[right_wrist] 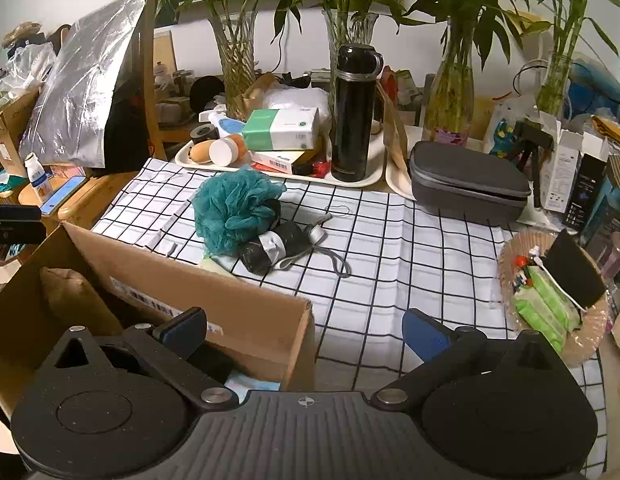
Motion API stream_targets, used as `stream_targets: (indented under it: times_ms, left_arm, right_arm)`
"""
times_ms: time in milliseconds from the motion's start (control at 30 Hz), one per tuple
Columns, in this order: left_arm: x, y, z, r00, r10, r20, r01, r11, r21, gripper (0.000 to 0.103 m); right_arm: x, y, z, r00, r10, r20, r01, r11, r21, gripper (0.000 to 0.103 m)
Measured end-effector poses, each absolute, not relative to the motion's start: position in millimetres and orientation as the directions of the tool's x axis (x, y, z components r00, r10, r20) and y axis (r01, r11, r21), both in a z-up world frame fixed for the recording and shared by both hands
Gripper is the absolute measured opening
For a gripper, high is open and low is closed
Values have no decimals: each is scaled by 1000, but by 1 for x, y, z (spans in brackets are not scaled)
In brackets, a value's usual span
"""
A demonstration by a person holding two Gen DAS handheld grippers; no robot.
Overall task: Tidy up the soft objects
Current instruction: 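Move both tools back toward the teal bath puff and black bag roll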
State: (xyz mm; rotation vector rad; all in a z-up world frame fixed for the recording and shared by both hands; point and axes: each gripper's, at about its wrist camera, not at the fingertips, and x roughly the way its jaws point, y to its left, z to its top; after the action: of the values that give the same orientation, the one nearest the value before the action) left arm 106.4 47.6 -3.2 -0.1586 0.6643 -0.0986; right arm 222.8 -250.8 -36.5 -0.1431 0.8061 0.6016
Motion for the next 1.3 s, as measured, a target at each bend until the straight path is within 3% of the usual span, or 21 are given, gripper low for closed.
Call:
stream_targets:
  times_ms: [433,733,1300]
  left_arm:
    - [146,68,-18,803,-133,-580,25,981,-191,73]
    - [170,82,-27,807,-145,-573,17,975,-222,73]
    - [216,91,-51,802,-219,-555,115,970,-216,73]
  right_arm:
    - [256,-238,-43,507,476,-719,-608,789,93,103]
    - [280,-247,-39,463,576,-674,-599,764,242,103]
    - [322,-230,-69,454,539,-710,-699,709,91,102]
